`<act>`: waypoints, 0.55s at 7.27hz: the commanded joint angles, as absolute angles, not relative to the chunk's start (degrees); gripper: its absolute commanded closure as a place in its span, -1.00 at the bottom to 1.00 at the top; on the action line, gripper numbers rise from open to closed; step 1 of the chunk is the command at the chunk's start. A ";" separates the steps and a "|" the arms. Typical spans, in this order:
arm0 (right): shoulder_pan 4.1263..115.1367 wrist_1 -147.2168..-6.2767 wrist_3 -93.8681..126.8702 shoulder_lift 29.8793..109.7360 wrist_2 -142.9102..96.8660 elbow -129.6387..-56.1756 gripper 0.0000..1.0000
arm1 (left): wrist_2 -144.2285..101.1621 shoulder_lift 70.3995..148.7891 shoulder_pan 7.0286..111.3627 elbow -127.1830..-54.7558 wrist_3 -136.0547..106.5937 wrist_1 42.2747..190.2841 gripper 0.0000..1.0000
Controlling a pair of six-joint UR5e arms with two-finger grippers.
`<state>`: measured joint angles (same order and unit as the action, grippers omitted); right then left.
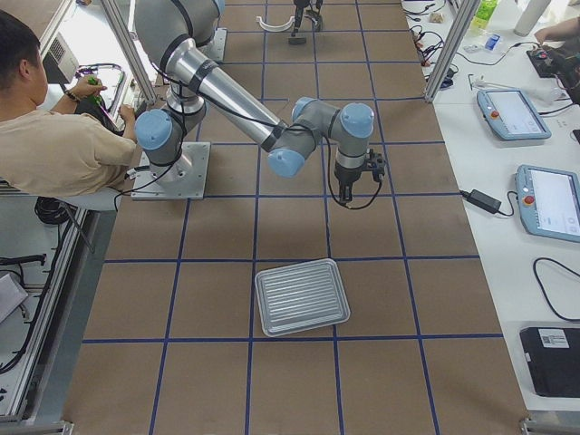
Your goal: Place bearing gear from tray to pile
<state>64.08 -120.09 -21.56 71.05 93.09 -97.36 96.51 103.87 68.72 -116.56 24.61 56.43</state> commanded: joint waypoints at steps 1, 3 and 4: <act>73.87 -119.88 -7.10 72.85 93.34 -98.87 0.94 | 96.59 101.35 71.61 -111.30 22.86 63.23 -1.00; 83.71 -118.23 7.57 73.48 94.48 -98.79 0.93 | 96.59 100.03 76.53 -105.58 19.43 69.76 -1.00; 89.42 -118.30 15.56 73.04 94.31 -98.79 0.93 | 96.59 98.80 77.16 -102.95 19.08 70.74 -1.00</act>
